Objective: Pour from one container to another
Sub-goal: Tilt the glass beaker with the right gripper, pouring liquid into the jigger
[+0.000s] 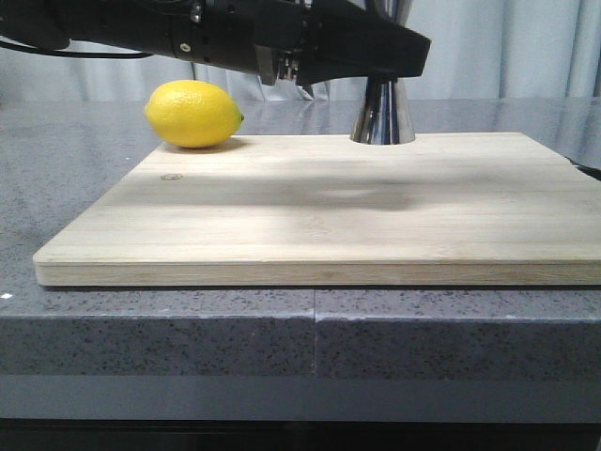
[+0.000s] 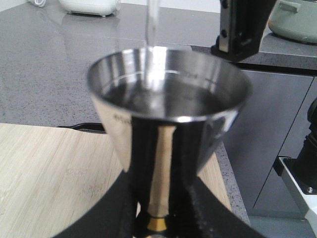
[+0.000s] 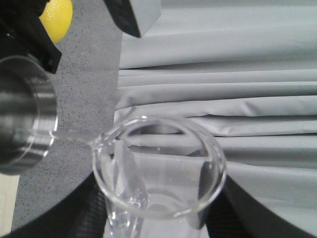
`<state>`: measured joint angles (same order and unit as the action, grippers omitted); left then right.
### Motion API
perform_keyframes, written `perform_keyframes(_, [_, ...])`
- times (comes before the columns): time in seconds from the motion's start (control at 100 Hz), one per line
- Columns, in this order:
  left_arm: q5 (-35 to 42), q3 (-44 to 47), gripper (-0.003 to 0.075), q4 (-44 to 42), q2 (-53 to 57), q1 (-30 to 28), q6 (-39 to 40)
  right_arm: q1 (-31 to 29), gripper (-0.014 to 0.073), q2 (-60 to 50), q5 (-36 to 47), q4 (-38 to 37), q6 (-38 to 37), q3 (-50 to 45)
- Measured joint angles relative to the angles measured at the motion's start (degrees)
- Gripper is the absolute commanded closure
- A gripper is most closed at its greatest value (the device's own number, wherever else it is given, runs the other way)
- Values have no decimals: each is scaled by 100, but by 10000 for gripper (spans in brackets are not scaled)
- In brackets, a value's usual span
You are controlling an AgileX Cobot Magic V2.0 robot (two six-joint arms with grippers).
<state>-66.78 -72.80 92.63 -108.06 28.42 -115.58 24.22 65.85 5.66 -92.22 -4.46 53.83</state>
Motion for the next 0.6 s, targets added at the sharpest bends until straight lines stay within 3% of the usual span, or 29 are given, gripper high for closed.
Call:
perform_keyframes(0.33, [0,0,741,0,0,0,0,0,394,0,10,0,0,0])
perform_keyframes(0.6, [0,0,741,0,0,0,0,0,394,0,10,0,-523,0])
